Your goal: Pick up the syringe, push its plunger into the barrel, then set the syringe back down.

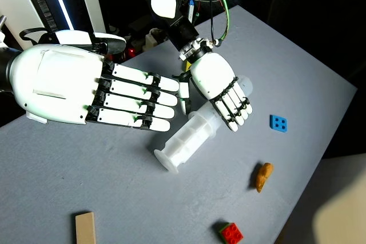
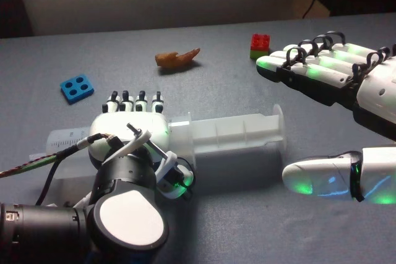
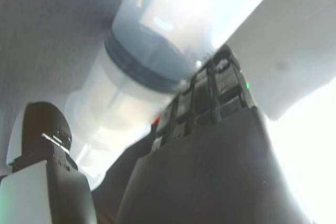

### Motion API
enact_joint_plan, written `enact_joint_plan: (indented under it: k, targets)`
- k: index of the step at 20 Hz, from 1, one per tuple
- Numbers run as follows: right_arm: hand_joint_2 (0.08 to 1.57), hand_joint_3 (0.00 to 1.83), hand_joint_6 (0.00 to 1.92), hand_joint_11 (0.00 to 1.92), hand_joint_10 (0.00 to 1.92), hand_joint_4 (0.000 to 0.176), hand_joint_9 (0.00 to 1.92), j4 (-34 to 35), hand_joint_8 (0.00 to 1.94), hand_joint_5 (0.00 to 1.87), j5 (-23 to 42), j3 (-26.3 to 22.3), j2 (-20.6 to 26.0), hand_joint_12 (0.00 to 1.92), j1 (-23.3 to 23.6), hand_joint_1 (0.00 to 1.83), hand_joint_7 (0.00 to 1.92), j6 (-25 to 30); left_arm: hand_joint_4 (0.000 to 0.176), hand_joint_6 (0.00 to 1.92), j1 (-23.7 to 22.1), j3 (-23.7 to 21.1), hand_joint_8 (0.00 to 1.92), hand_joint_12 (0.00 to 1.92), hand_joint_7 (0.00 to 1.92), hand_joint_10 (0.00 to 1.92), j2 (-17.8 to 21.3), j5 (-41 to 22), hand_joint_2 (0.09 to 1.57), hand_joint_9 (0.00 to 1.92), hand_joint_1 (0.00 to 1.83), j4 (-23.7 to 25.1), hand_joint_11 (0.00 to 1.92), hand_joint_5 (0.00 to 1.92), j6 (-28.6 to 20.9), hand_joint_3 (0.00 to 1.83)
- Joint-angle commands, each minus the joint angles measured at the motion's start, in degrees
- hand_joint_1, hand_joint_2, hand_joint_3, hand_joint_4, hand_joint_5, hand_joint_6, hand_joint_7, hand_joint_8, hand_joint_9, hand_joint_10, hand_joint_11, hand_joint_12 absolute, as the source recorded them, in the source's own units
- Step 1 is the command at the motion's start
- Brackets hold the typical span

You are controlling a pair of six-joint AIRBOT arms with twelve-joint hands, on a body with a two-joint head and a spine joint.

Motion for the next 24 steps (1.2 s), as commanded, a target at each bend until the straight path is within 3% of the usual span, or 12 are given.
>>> enact_joint_plan:
  k: [1, 9, 10, 14, 22, 23, 24]
  targets:
    - [1.03, 0.00, 0.00, 0.00, 0.00, 0.000, 0.05, -0.2, 0.00, 0.04, 7.0, -0.1, 0.1, 0.27, 0.3, 0.08, 0.06, 0.3, 0.000, 0.00, 0.1, 0.5, 0.00, 0.00, 0.00, 0.00, -0.1, 2.6, 1.05, 0.00, 0.56, 5.2, 0.00, 0.00, 0.0, 0.00]
    - [1.04, 0.00, 0.00, 0.00, 0.00, 0.000, 0.05, -0.2, 0.00, 0.05, 7.0, -0.1, 0.1, 0.33, 0.3, 0.05, 0.07, 0.3, 0.000, 0.00, 0.6, 3.1, 0.00, 0.00, 0.00, 0.00, -0.4, 0.0, 1.08, 0.00, 0.52, 6.2, 0.00, 0.00, 0.0, 0.01]
    - [1.04, 0.00, 0.00, 0.00, 0.00, 0.000, 0.03, -0.2, 0.00, 0.03, 7.0, -0.1, 0.1, 0.25, 0.3, 0.05, 0.05, 0.3, 0.000, 0.00, 0.7, 3.2, 0.00, 0.00, 0.00, 0.00, -0.4, -0.2, 1.08, 0.00, 0.52, 6.3, 0.00, 0.00, 0.0, 0.01]
    - [1.04, 0.00, 0.01, 0.00, 0.00, 0.000, 0.04, -0.2, 0.00, 0.04, 7.2, -0.1, 0.1, 0.36, 0.3, 0.05, 0.05, 0.3, 0.000, 0.00, 1.1, 3.2, 0.00, 0.00, 0.00, 0.00, -0.4, -0.3, 1.07, 0.00, 0.56, 6.4, 0.00, 0.00, 0.0, 0.00]
    - [1.05, 0.00, 0.00, 0.00, 0.00, 0.000, 0.01, -0.2, 0.00, 0.00, 7.3, -0.1, 0.1, 0.21, 0.3, 0.03, 0.00, 0.3, 0.000, 0.01, 1.5, 3.4, 0.00, 0.01, 0.00, 0.00, -0.4, -0.6, 1.07, 0.00, 0.59, 6.5, 0.02, 0.04, 0.0, 0.00]
    - [1.03, 0.00, 0.00, 0.00, 0.01, 0.000, 0.03, -0.2, 0.00, 0.01, 7.3, -0.1, 0.1, 0.29, 0.3, 0.05, 0.02, 0.3, 0.000, 0.01, 1.5, 3.5, 0.01, 0.05, 0.09, 0.01, -0.4, -0.6, 1.04, 0.08, 0.69, 6.5, 0.06, 0.13, 0.0, 0.00]
    - [1.03, 0.00, 0.01, 0.00, 0.01, 0.000, 0.03, -0.2, 0.00, 0.02, 7.3, -0.1, 0.1, 0.30, 0.3, 0.04, 0.03, 0.3, 0.000, 0.00, 1.7, 3.5, 0.00, 0.23, 0.12, 0.00, -0.4, -0.6, 1.04, 0.11, 0.72, 6.5, 0.01, 0.17, -0.4, 0.00]
